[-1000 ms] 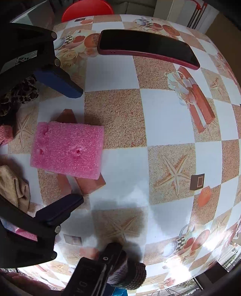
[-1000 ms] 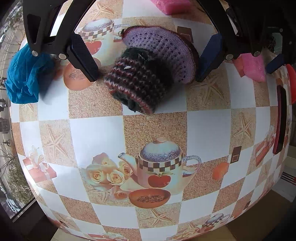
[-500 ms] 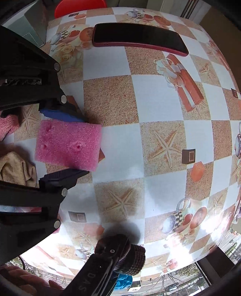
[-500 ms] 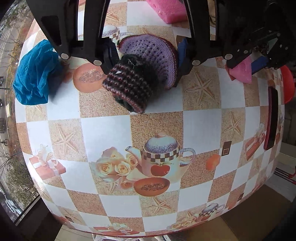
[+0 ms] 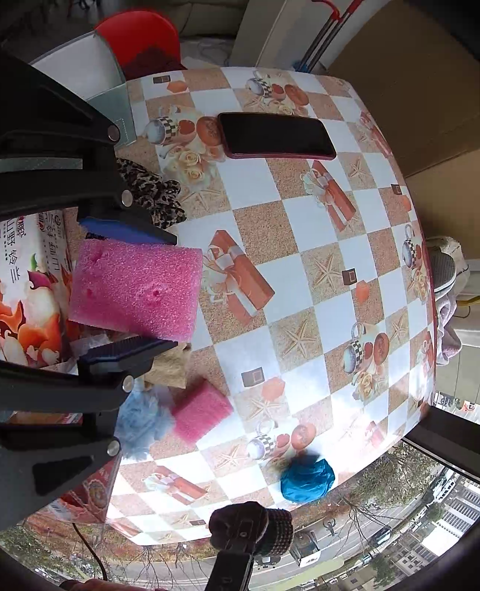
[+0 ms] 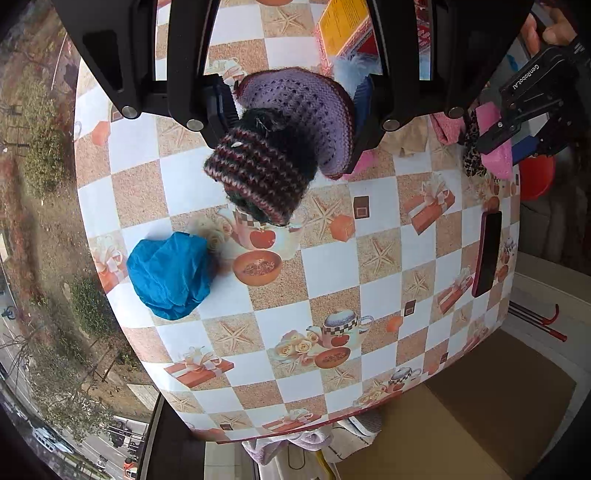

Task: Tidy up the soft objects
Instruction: 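Carry the pink sponge and purple knit hat over the white box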

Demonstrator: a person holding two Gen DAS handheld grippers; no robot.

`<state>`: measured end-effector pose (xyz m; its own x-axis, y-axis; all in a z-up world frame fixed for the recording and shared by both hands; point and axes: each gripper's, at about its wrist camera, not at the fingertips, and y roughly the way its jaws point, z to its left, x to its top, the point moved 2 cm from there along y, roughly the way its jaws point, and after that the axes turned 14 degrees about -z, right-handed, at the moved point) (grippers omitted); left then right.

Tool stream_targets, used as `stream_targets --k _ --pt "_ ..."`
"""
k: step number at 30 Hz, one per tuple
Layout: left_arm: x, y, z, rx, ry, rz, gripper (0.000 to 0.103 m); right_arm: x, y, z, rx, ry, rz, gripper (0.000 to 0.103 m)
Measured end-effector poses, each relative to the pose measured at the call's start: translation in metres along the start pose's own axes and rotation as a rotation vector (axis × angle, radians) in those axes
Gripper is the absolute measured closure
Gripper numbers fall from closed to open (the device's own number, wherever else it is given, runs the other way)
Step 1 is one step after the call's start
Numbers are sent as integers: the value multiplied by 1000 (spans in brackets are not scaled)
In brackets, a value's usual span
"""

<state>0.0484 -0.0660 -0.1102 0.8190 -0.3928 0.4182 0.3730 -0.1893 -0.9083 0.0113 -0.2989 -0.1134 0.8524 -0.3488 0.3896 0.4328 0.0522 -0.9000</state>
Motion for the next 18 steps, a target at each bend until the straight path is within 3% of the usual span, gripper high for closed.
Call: stream_targets --k 7,11,18 --pt "-60 -53 -9 -39 119 -17 53 -74 -66 -20 -96 65 -4 51" --pt "-85 -83 -10 -66 161 -31 53 -115 -102 -14 -108 104 2 51" --pt "-118 -129 10 -73 192 -70 53 -175 -129 55 8 19 68 51"
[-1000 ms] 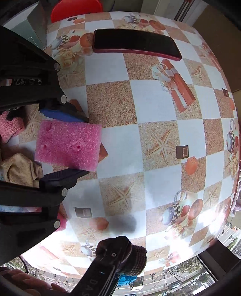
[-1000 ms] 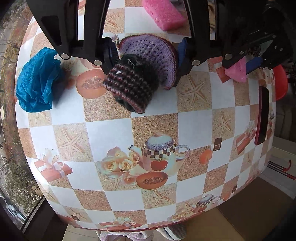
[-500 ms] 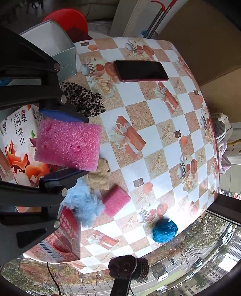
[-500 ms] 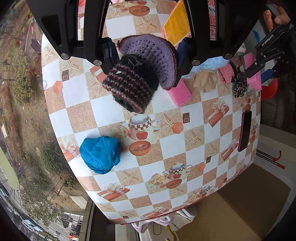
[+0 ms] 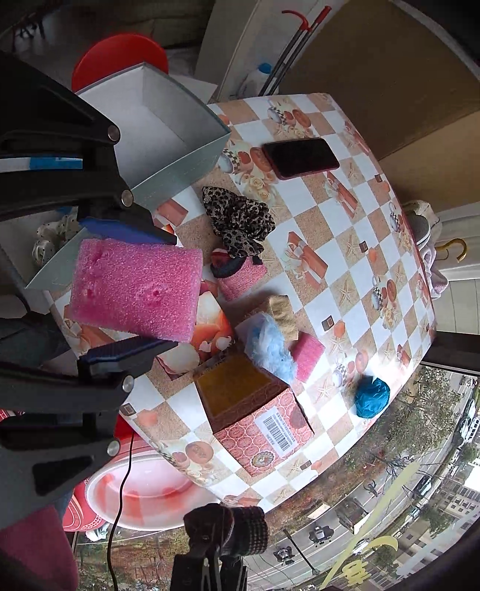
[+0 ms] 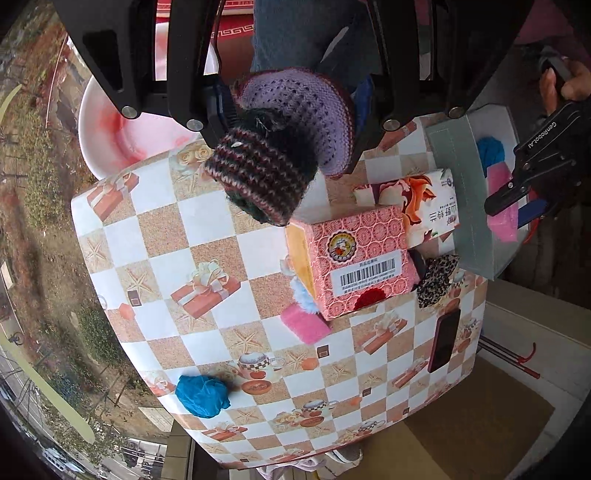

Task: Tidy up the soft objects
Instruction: 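Carry the pink sponge and purple knit hat over the white box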

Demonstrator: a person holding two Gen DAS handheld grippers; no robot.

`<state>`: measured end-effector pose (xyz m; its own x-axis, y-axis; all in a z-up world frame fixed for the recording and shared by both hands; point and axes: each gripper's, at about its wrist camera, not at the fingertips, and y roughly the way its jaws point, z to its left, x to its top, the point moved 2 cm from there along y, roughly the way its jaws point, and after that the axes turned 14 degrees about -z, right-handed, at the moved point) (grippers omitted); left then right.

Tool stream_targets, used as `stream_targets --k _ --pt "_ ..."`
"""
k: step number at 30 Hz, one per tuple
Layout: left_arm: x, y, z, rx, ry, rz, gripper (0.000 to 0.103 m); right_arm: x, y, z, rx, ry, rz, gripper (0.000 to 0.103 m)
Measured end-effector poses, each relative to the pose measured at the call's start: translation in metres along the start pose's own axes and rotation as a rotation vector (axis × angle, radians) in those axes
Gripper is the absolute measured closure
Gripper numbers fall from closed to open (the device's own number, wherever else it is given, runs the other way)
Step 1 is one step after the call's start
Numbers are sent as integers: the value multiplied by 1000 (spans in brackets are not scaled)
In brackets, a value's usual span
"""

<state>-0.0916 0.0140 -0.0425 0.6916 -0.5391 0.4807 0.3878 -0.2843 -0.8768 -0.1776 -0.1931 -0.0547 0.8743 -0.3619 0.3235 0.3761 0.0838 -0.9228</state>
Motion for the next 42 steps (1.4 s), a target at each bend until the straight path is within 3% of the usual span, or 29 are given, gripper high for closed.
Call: stream_targets --k 11,20,25,42 --pt "-42 -41 61 116 -165 -47 53 6 4 131 147 -294 -23 51" --pt "-84 -52 94 194 -293 -17 53 -5 22 213 235 -499 21 51" --pt "-97 -58 101 218 -332 -14 53 -18 31 228 257 -544 68 51" --pt "-110 -63 104 232 -369 -13 53 -27 30 234 252 -570 80 51"
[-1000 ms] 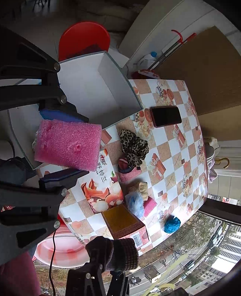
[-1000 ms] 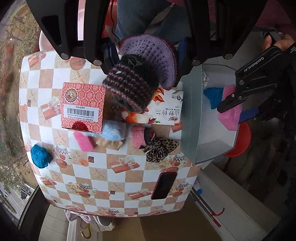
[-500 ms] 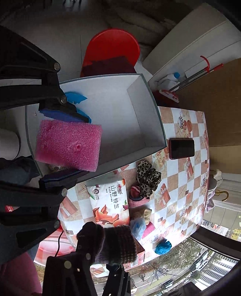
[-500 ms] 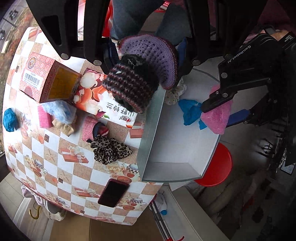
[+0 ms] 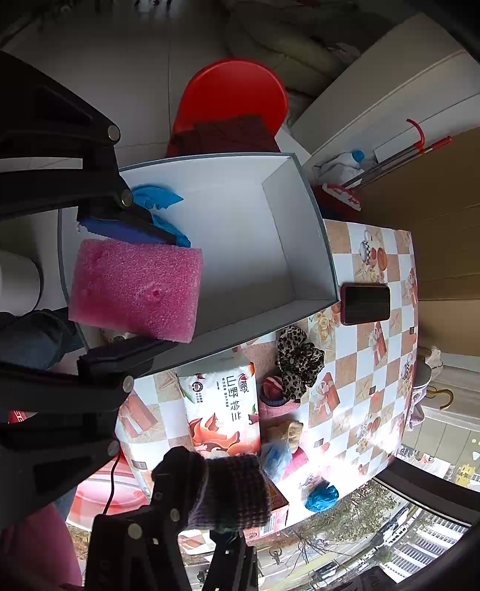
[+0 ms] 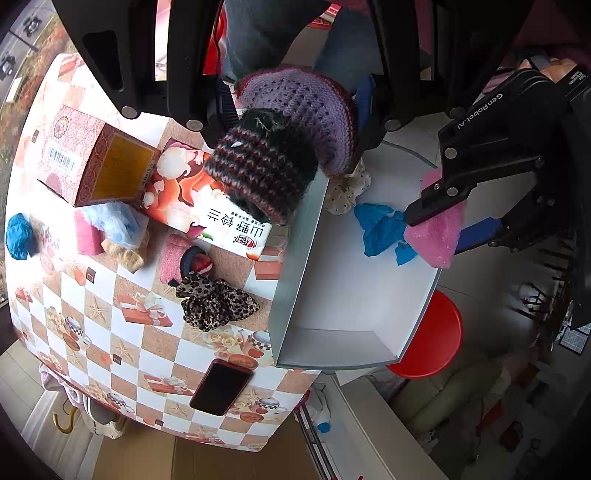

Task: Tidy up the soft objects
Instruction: 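Carry the pink sponge and purple knit hat over the white box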

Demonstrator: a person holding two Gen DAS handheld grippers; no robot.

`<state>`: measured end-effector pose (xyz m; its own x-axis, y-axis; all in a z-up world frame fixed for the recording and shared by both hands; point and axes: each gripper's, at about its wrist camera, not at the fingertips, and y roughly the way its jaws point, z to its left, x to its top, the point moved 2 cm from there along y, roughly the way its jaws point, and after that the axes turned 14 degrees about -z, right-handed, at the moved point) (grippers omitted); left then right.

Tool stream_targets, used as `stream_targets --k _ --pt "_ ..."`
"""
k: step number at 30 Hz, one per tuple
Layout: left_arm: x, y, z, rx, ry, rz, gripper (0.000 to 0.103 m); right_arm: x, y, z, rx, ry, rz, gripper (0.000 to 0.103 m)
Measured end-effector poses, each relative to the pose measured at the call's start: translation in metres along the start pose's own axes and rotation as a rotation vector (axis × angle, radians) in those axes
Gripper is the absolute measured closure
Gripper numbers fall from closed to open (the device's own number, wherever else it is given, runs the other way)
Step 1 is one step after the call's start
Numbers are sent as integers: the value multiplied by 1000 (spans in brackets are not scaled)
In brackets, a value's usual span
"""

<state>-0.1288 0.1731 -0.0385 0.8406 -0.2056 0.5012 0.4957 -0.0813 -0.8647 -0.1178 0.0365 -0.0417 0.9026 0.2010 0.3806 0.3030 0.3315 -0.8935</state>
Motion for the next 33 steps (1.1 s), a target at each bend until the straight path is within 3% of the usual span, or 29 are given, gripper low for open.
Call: stream_targets --k 8,15,22,33 --pt "0 -2 3 11 -13 -6 53 -1 -2 1 -3 -12 -1 51" --pt "-8 7 30 59 -91 16 53 1 10 17 11 -78 20 51" --pt "-14 14 59 96 -182 35 53 21 23 42 53 -130 17 51" --pt "-26 23 82 121 -245 60 53 37 52 74 84 -205 47 51"
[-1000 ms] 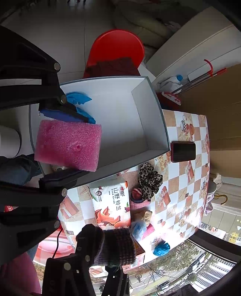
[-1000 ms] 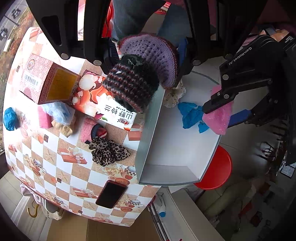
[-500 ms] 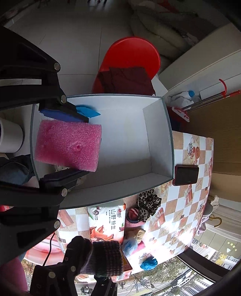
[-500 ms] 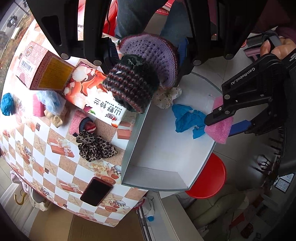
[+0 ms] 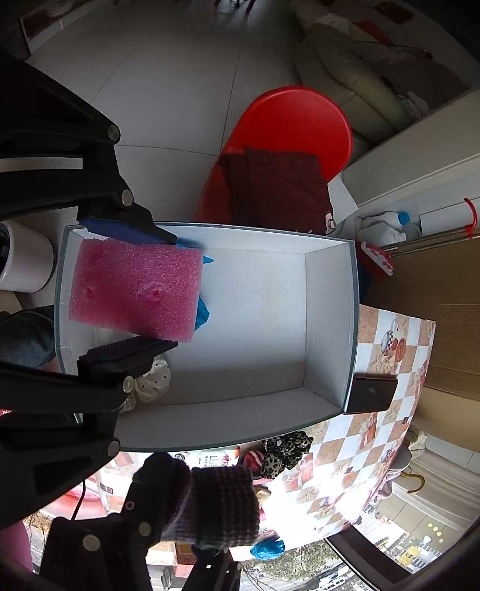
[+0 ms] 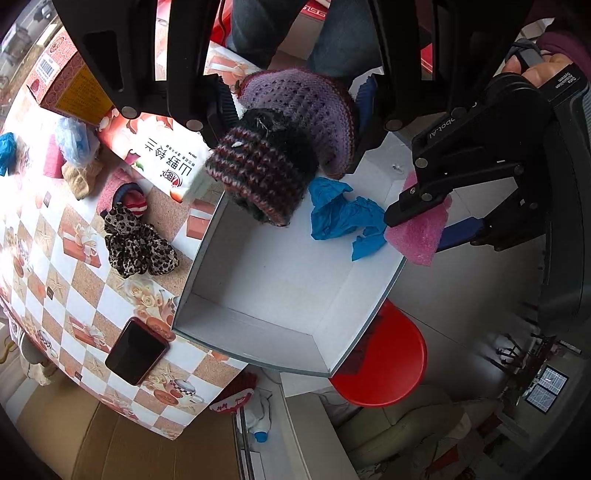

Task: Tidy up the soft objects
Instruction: 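Carry the pink sponge and purple knit hat over the white box, then open both grippers to drop the sponge and hat into the box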

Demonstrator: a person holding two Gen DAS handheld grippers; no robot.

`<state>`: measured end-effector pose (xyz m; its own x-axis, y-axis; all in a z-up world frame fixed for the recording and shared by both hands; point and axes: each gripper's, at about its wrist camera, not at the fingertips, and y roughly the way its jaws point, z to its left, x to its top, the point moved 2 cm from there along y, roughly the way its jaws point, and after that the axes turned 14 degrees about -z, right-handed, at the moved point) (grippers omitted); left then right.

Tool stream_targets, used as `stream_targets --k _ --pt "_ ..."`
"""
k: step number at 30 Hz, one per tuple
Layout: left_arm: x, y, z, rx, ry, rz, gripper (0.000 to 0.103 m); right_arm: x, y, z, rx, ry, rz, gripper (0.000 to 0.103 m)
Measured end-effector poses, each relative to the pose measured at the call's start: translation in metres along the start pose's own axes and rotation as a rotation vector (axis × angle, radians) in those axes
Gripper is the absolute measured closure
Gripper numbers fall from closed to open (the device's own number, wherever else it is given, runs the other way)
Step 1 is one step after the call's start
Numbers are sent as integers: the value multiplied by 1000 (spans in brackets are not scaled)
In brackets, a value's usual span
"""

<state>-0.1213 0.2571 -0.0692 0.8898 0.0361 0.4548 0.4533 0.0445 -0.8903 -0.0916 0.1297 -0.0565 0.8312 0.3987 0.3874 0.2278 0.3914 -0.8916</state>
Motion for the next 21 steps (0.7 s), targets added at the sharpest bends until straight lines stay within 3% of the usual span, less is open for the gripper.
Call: stream_targets --k 10,13,16,17,19,21 --pt "-2 4 0 -12 2 -3 52 10 16 -2 3 15 19 50" --pt "-2 6 0 -14 4 -3 48 13 19 0 24 17 20 43" --pt "-3 5 1 -28 -21 -8 31 14 19 -3 36 39 18 16" --pt "-2 4 2 -34 -32 -21 21 14 18 -6 32 52 16 5" --pt "-1 1 2 -37 -39 -42 16 14 15 -13 11 71 11 2" --pt "3 0 -1 -35 -40 -48 1 14 10 -23 -1 101 5 2"
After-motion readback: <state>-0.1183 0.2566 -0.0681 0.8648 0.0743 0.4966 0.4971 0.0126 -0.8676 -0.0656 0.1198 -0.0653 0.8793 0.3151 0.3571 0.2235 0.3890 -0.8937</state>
